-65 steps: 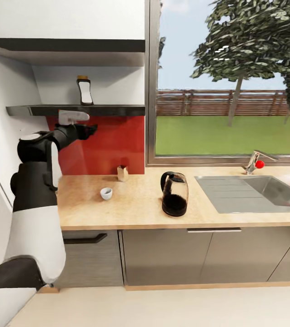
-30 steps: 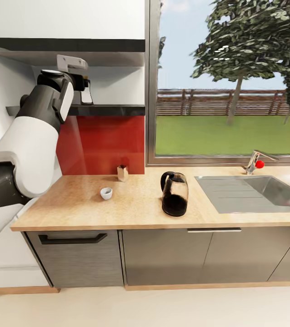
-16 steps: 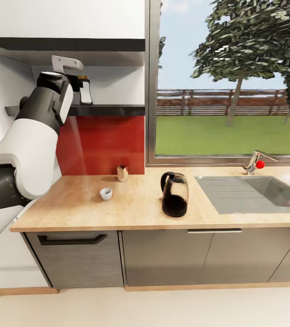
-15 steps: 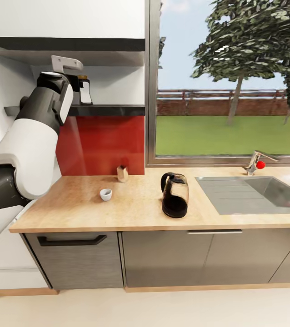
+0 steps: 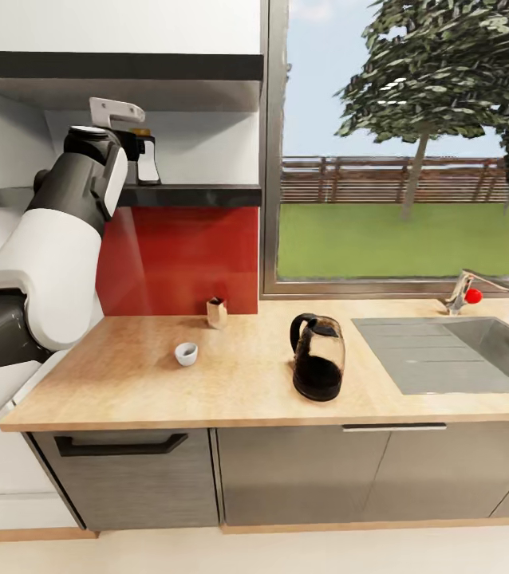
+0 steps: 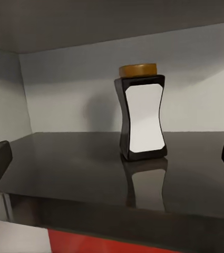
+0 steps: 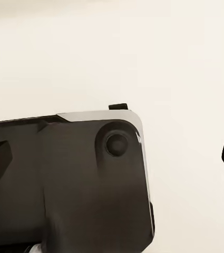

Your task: Set up a coffee station on the kitchen countertop: keep the coffee maker on the countertop, move the bottle of coffee from the kitchen shelf to the counter next to the coffee maker, place a paper coffee filter on top of the coffee maker, put the saucer next to the coffee maker with the coffee cup on the saucer, and place the electric kettle next to the coffee maker.

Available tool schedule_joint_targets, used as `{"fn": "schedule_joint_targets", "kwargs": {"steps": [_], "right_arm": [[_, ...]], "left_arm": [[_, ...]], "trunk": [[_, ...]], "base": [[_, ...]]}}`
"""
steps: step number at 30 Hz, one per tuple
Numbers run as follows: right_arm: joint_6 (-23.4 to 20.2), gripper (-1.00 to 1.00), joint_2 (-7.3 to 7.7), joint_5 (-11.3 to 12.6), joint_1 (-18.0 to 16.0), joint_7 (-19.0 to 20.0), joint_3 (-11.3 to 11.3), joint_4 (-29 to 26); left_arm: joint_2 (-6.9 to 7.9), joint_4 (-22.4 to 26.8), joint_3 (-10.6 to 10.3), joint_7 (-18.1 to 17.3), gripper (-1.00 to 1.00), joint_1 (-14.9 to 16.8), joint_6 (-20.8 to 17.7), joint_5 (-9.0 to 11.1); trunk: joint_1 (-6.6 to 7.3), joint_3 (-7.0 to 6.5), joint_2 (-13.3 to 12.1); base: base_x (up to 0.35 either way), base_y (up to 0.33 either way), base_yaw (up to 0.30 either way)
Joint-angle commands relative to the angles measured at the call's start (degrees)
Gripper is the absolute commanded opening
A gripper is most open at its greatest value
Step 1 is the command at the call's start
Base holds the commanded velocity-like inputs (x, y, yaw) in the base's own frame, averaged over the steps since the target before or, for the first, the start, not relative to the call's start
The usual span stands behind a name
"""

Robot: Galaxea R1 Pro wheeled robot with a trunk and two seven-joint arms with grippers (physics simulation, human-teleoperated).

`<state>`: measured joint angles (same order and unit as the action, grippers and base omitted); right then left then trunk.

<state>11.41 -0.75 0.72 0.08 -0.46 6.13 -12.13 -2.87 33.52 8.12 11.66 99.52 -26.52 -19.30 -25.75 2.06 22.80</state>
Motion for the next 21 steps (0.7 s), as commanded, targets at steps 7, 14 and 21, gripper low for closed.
{"fn": "schedule_joint_targets", "kwargs": {"steps": [7, 14, 21], "right_arm": [[0.1, 1.00, -0.10, 0.1, 0.0, 0.0, 0.3, -0.1], [0.1, 1.00, -0.09, 0.1, 0.0, -0.2, 0.3, -0.1], [0.0, 1.00, -0.08, 0.1, 0.0, -0.2, 0.3, -0.1]], "left_arm": [[0.29, 0.1, 0.6, -0.6, 1.00, 0.1, -0.3, -0.1], [0.33, 0.1, 0.4, -0.6, 1.00, 0.1, -0.2, 0.0], [0.24, 0.1, 0.2, -0.6, 1.00, 0.1, -0.2, 0.0]], "trunk": [[-0.04, 0.12, 0.1], [-0.04, 0.12, 0.1], [-0.04, 0.12, 0.1]], "base": [[0.003, 0.140, -0.123], [0.000, 0.184, -0.034], [0.060, 0.010, -0.001]]}}
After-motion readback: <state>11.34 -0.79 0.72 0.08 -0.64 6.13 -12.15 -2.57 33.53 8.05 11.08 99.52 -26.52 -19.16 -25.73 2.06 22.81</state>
